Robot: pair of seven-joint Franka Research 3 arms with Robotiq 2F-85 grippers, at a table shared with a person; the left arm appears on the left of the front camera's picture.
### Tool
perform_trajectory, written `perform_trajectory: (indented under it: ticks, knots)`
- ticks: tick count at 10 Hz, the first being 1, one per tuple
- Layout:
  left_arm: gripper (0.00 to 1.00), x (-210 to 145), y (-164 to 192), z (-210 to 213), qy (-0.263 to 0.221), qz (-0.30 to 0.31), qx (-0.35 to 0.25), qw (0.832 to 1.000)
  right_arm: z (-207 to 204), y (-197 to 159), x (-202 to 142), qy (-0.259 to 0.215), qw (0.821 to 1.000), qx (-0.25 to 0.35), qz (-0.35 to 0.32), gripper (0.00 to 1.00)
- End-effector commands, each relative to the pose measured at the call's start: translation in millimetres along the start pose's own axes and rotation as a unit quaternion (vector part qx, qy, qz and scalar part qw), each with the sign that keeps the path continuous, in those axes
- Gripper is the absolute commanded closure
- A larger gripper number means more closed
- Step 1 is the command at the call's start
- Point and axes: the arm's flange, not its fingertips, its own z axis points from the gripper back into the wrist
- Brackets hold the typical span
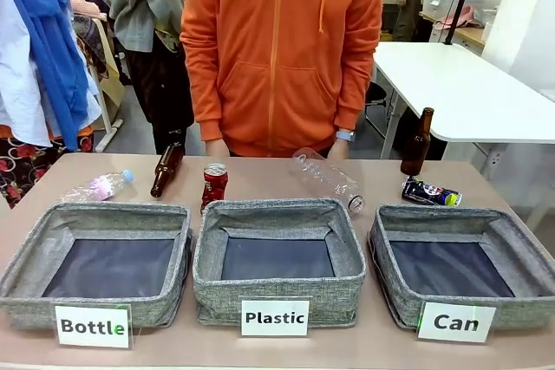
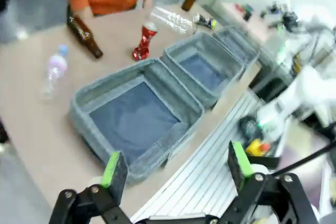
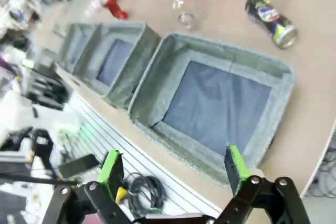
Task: Sort the can waste into the basket.
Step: Pick up the can waste from the table and place it in the right Fabric basket.
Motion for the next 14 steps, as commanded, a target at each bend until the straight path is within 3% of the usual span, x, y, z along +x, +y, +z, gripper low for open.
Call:
perform_trajectory:
  ticks: [1, 3, 4, 5, 9, 12, 14]
  knots:
    - [0.00, -72.5, 25.9, -79.0, -0.084, 0.118, -0.039, 0.989, -6.9, -36.5, -9.5, -0.051, 0.996, 0.057, -0.045, 0.00]
    - [0.00, -88.9, 26.4, -86.1, -0.106, 0.166, -0.016, 0.980, -8.9, -48.2, -20.2, -0.076, 0.993, 0.053, -0.073, 0.00]
    - [0.00, -50.4, 63.4, -0.2, -0.067, 0.132, -0.030, 0.989, -12.6, -43.2, -21.4, -0.095, 0.990, 0.014, -0.106, 0.00]
    - [0.00, -50.4, 63.4, -0.2, -0.067, 0.132, -0.030, 0.989, -6.5, -47.1, -25.0, -0.061, 0.994, 0.046, -0.080, 0.00]
    - [0.00, -50.4, 63.4, -0.2, -0.067, 0.132, -0.030, 0.989, -10.4, -47.9, -24.2, -0.057, 0.993, 0.041, -0.099, 0.00]
    - [0.00, -50.4, 63.4, -0.2, -0.067, 0.132, -0.030, 0.989, -46.3, 15.9, 59.5, 0.016, 0.988, -0.148, -0.044, 0.00]
    - [0.00, -50.4, 63.4, -0.2, -0.067, 0.132, -0.030, 0.989, -100.6, 46.5, 128.5, 0.075, 0.968, -0.230, 0.068, 0.00]
